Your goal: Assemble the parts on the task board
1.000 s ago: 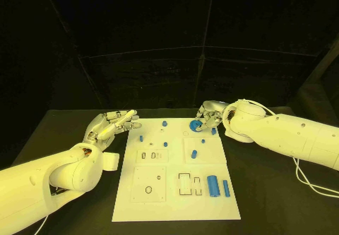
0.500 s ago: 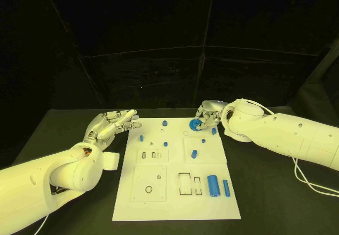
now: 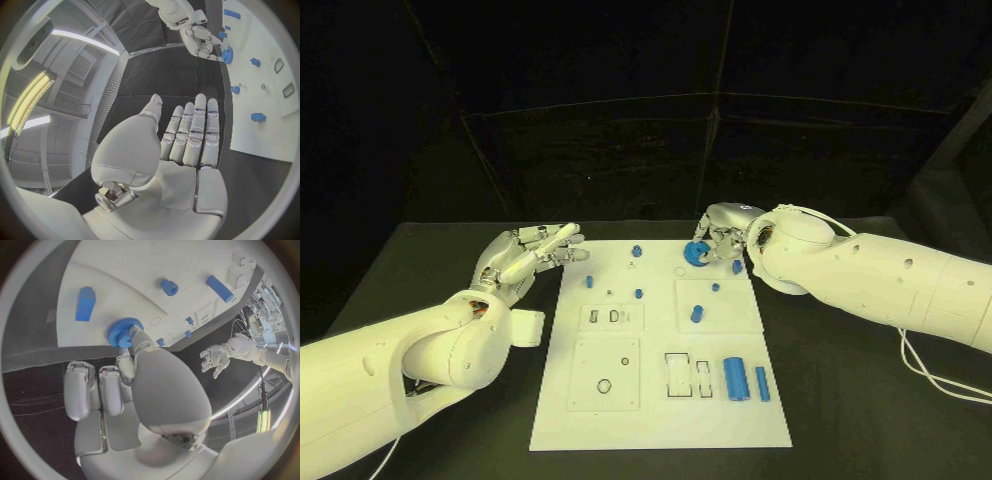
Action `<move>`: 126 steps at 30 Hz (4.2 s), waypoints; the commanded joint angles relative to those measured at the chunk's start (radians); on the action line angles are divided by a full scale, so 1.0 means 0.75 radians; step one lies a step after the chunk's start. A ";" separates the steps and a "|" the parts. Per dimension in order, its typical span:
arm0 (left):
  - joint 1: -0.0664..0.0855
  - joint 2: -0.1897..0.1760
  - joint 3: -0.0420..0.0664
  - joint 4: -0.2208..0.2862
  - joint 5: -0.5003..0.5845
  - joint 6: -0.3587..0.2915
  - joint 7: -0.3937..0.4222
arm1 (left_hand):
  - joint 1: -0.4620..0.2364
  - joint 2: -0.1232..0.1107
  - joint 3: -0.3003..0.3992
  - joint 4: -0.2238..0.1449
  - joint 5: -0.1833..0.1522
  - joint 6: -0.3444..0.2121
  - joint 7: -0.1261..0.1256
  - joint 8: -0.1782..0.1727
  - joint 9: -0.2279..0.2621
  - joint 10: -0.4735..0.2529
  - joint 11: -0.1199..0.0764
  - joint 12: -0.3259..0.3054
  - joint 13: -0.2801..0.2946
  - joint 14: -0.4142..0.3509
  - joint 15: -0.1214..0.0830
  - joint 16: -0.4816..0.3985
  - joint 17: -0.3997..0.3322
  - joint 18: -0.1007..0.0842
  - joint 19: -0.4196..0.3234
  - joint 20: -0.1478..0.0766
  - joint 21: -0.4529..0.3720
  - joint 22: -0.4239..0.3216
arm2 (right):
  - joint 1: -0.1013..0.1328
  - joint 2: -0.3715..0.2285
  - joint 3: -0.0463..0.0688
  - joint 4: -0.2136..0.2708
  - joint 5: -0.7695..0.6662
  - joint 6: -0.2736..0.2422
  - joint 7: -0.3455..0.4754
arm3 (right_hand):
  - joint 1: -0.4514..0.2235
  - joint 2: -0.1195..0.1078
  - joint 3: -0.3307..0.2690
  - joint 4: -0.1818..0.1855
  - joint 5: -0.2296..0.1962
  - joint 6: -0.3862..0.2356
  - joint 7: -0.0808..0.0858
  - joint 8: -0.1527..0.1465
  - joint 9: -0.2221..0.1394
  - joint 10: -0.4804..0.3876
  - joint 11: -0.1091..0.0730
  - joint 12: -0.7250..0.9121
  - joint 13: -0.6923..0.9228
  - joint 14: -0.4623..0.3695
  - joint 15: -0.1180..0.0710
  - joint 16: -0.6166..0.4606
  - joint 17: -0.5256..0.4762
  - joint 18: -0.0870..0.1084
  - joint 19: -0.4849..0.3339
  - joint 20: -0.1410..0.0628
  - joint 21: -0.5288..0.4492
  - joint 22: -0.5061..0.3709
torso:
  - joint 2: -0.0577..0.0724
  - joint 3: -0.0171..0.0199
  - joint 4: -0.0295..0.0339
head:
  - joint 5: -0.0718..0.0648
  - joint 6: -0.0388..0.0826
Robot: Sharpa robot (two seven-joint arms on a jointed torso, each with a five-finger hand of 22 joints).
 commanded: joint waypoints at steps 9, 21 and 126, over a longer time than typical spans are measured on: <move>0.002 -0.001 0.001 0.005 -0.007 0.019 0.005 | 0.004 0.012 -0.002 -0.008 0.007 0.009 0.000 -0.008 0.001 0.009 -0.001 -0.009 0.000 0.007 -0.001 -0.005 0.002 0.021 0.005 0.000 -0.010 -0.002 | -0.003 -0.028 0.000 0.194 -0.124 -0.253 -0.025 | -0.057 0.020 0.091 0.011 0.014 0.108 -0.047 0.013 0.011 0.042 -0.030 0.013 0.025 0.090 -0.014 0.005 0.088 -0.027 0.019 -0.007 0.011 0.155 | -0.001 -0.0019 0.0026 | 0.002 0.006; 0.002 -0.002 0.001 0.009 -0.007 0.021 0.004 | 0.004 0.012 -0.002 -0.008 0.007 0.009 0.000 -0.008 0.001 0.009 -0.001 -0.009 0.000 0.007 -0.001 -0.005 0.002 0.021 0.005 0.000 -0.010 -0.002 | -0.002 0.075 0.000 0.228 -0.148 -0.230 -0.068 | -0.099 -0.001 0.130 0.017 0.016 0.106 -0.043 -0.006 0.005 0.041 -0.027 0.005 0.025 0.090 -0.012 0.002 0.084 -0.027 0.020 -0.006 0.012 0.157 | 0.000 -0.0015 0.0003 | 0.023 0.001; -0.004 0.052 0.001 -0.085 -0.007 0.025 0.012 | 0.010 0.016 -0.002 -0.024 0.007 0.002 0.007 -0.022 -0.001 0.001 0.005 -0.025 -0.002 0.004 0.003 -0.021 0.005 0.020 0.006 0.002 -0.020 -0.011 | -0.083 -0.295 -0.033 0.059 0.561 -0.202 0.567 | -0.087 -0.067 -0.106 -0.024 0.119 -0.120 0.025 -0.131 -0.016 -0.036 0.034 -0.066 -0.002 0.068 0.037 -0.058 -0.007 0.008 -0.101 0.039 -0.074 0.005 | -0.046 0.0514 -0.0571 | 0.016 0.004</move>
